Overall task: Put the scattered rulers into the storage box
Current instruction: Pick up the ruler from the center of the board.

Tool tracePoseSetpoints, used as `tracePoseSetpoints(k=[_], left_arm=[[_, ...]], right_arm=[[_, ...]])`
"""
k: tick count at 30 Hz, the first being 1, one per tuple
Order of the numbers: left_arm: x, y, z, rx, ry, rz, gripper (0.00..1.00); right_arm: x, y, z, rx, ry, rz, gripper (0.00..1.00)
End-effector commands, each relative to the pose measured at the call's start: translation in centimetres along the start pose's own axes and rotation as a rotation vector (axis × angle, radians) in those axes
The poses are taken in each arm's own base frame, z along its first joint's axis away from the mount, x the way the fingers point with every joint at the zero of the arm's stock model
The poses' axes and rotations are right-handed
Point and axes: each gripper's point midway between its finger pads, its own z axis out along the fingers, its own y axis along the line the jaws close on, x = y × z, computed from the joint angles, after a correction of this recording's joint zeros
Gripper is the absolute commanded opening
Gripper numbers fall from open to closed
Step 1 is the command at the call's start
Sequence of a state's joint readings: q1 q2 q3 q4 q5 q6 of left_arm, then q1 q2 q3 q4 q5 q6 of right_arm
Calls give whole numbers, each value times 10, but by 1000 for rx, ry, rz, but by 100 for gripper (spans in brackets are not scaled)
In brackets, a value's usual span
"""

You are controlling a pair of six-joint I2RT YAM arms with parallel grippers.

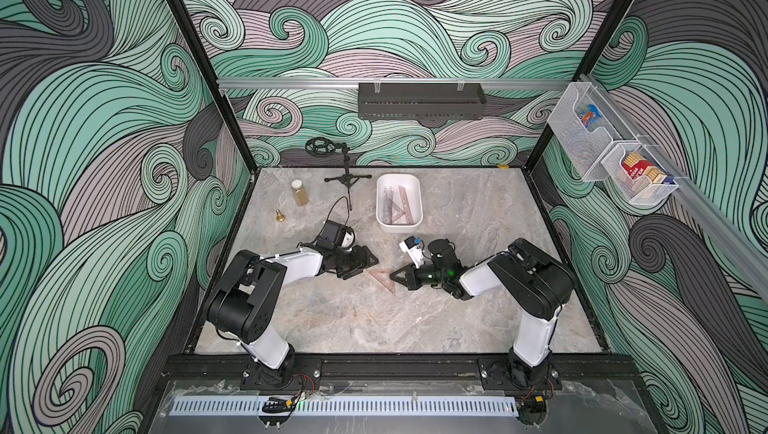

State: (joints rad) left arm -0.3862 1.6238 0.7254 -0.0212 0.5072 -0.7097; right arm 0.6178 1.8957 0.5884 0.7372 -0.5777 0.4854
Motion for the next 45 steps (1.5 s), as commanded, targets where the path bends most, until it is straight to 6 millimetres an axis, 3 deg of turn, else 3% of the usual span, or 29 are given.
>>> tracePoseSetpoints(k=[1, 15, 25, 45], left_arm=[[5, 24, 7, -79, 27, -30, 73], [24, 34, 18, -58, 79, -63, 71], [2, 23, 2, -91, 4, -8, 72], [10, 27, 8, -73, 27, -20, 72]], right_arm=[[10, -5, 4, 6, 27, 7, 0], [23, -20, 3, 51, 61, 22, 0], [35, -34, 0, 131, 105, 38, 0], [50, -42, -6, 174, 143, 60, 0]])
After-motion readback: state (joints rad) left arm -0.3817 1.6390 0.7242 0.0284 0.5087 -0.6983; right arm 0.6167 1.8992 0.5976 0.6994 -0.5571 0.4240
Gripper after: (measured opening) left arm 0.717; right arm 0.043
